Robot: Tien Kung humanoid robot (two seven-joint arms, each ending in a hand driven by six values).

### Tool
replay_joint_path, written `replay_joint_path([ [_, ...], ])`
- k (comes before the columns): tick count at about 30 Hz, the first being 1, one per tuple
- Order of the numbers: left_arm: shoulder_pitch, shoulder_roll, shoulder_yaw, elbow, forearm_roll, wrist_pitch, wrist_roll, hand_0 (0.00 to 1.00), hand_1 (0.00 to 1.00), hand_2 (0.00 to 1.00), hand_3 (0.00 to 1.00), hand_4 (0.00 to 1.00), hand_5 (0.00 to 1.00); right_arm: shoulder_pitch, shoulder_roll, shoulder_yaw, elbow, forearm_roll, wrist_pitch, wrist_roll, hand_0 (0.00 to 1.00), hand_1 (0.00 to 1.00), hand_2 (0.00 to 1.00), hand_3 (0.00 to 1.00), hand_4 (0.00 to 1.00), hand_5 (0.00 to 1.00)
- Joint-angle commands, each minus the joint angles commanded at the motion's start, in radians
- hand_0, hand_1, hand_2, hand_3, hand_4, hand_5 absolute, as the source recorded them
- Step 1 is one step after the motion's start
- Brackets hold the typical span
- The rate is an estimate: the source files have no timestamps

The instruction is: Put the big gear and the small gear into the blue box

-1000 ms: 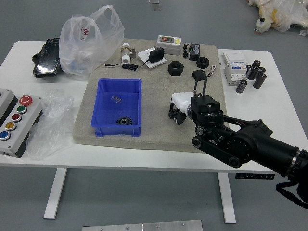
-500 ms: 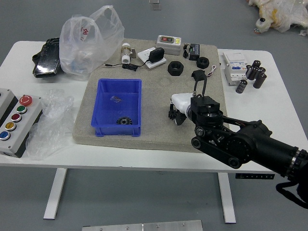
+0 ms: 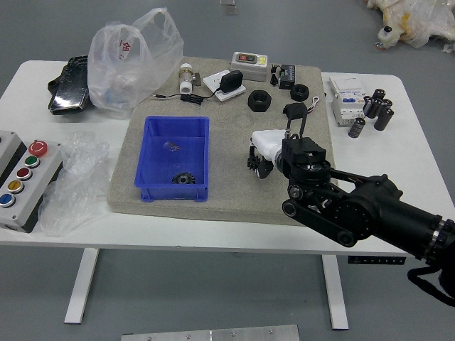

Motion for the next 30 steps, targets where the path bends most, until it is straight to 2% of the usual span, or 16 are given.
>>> replay_joint_path([
  [3, 0.0, 0.0, 0.001, 0.0, -0.002, 0.0, -0.001, 0.687, 0.512, 0.53, 0.704, 0.677, 0.299, 0.008, 0.003, -0.002, 0.005, -0.019, -0.031, 0.0, 0.158, 0.31, 0.264, 0.425, 0.581, 0.035],
  [4, 0.0, 0.0, 0.001, 0.0, -0.002, 0.0, -0.001, 0.687, 0.514, 0.53, 0.706, 0.678, 0.301, 0.013, 0.004, -0.007, 0.008, -0.028, -0.05, 0.0, 0.157, 0.31, 0.237, 0.426, 0.533, 0.002],
  [6, 0.001, 0.001, 0.0, 0.0, 0.0, 0.0, 0.0, 0.687, 0.514, 0.53, 0.706, 0.678, 0.301, 0.025, 0.006, -0.026, 0.019, -0.036, -0.089, 0.0, 0.157, 0.31, 0.237, 0.426, 0.533, 0.002],
  [9, 0.001, 0.002, -0.002, 0.0, 0.002, 0.0, 0.001, 0.687, 0.514, 0.53, 0.706, 0.678, 0.301, 0.038, 0.011, -0.053, 0.049, -0.052, -0.162, 0.054, 0.157, 0.31, 0.237, 0.426, 0.533, 0.002],
  [10, 0.001, 0.001, -0.003, 0.0, 0.003, 0.0, 0.002, 0.687, 0.511, 0.531, 0.708, 0.679, 0.299, 0.042, 0.013, -0.062, 0.063, -0.037, -0.193, 0.08, 0.131, 0.267, 0.199, 0.442, 0.518, 0.002],
  [15, 0.0, -0.001, -0.003, -0.001, 0.004, 0.0, 0.002, 0.687, 0.511, 0.531, 0.708, 0.679, 0.299, 0.048, 0.025, -0.091, 0.122, 0.067, -0.349, 0.208, 0.131, 0.267, 0.199, 0.442, 0.518, 0.002],
  [16, 0.0, -0.001, -0.003, -0.001, 0.004, 0.0, 0.002, 0.687, 0.514, 0.531, 0.709, 0.678, 0.299, 0.048, 0.027, -0.092, 0.128, 0.085, -0.376, 0.23, 0.103, 0.211, 0.184, 0.494, 0.496, 0.002],
  [19, 0.001, -0.001, -0.005, -0.001, 0.006, -0.002, 0.005, 0.687, 0.514, 0.531, 0.709, 0.678, 0.299, 0.047, 0.029, -0.081, 0.138, 0.165, -0.467, 0.308, 0.103, 0.211, 0.184, 0.494, 0.496, 0.002],
  [21, 0.001, 0.0, -0.005, -0.001, 0.007, -0.005, 0.007, 0.687, 0.514, 0.531, 0.709, 0.678, 0.299, 0.046, 0.029, -0.073, 0.135, 0.207, -0.509, 0.347, 0.103, 0.211, 0.184, 0.494, 0.496, 0.002],
  [22, 0.001, 0.0, -0.006, -0.001, 0.008, -0.006, 0.009, 0.687, 0.515, 0.531, 0.712, 0.679, 0.297, 0.045, 0.029, -0.068, 0.133, 0.23, -0.531, 0.367, 0.035, 0.095, 0.145, 0.587, 0.463, 0.002],
  [24, 0.002, 0.0, -0.006, -0.001, 0.009, -0.008, 0.012, 0.687, 0.515, 0.531, 0.712, 0.679, 0.297, 0.043, 0.029, -0.06, 0.129, 0.285, -0.581, 0.414, 0.035, 0.095, 0.145, 0.587, 0.463, 0.002],
  [27, 0.001, -0.001, -0.005, -0.002, 0.007, -0.009, 0.013, 0.687, 0.515, 0.531, 0.712, 0.679, 0.297, 0.04, 0.03, -0.056, 0.126, 0.358, -0.632, 0.468, 0.035, 0.095, 0.145, 0.587, 0.463, 0.002],
  [28, 0.001, -0.001, -0.004, -0.002, 0.006, -0.009, 0.012, 0.687, 0.516, 0.534, 0.713, 0.68, 0.298, 0.038, 0.03, -0.056, 0.126, 0.386, -0.641, 0.486, 0.005, 0.06, 0.15, 0.608, 0.466, 0.002],
  [30, 0.001, -0.002, -0.002, -0.002, 0.003, -0.009, 0.011, 0.687, 0.516, 0.534, 0.713, 0.68, 0.298, 0.033, 0.032, -0.059, 0.127, 0.456, -0.649, 0.536, 0.005, 0.06, 0.15, 0.608, 0.466, 0.002],
])
